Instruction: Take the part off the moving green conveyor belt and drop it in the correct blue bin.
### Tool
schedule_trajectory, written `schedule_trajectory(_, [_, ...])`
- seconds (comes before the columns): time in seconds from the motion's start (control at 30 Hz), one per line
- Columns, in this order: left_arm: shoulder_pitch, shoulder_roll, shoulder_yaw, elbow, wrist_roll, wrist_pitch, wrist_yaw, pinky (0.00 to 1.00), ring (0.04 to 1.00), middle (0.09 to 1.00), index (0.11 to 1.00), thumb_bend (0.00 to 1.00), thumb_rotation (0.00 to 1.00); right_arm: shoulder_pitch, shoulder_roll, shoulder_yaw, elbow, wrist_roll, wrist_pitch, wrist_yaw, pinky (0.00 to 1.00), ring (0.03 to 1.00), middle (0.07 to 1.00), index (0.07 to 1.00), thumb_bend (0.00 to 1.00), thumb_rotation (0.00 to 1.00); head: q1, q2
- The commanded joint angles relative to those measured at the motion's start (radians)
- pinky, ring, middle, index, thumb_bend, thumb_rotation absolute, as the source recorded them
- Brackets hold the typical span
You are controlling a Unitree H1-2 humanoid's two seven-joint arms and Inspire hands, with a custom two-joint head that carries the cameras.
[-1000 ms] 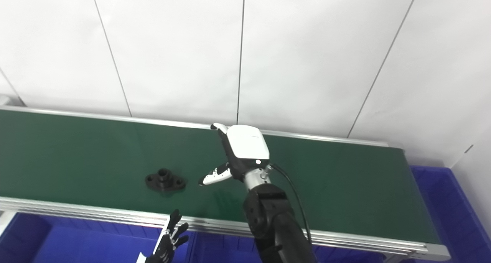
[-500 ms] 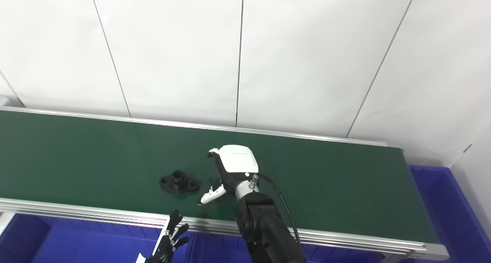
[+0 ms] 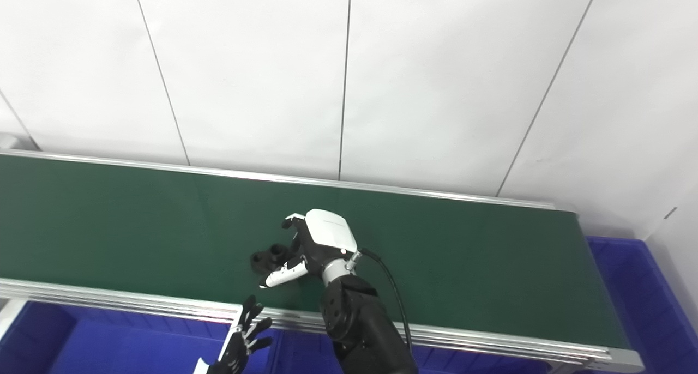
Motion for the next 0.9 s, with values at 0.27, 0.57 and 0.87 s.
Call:
schedule_trajectory(0.27, [0.090,-0.207,-0.186,-0.072,0.030,-0.049,0.044,0.77,0.866,0.942,1.000,0.84,0.83,-0.044,-0.004,0.059,0.057,-0.021,-0.009,-0.079,0.30,0.409,0.555,0.696,0.89,0.27,0.021,0.025])
schedule_trajectory(0.57, [0.110,-0.206,-0.182,-0.111,-0.014,-0.026,0.029,0.80,0.873,0.941,1.000,0.87,0.80,-0.124,-0.173,0.382,0.199,-0.287,0.109,0.228,0.08,0.161,0.470,0.490,0.53,0.00,-0.005,0.042])
schedule_trajectory(0.87, [0.104,-0.190,-0.176,-0.126,-0.042,-0.002,0.010,0.81,0.890,0.954,1.000,0.89,0.79,-0.128,-0.206,0.386,0.172,-0.290,0.159,0.322,0.08,0.149,0.469,0.490,0.53,0.00,-0.015,0.041])
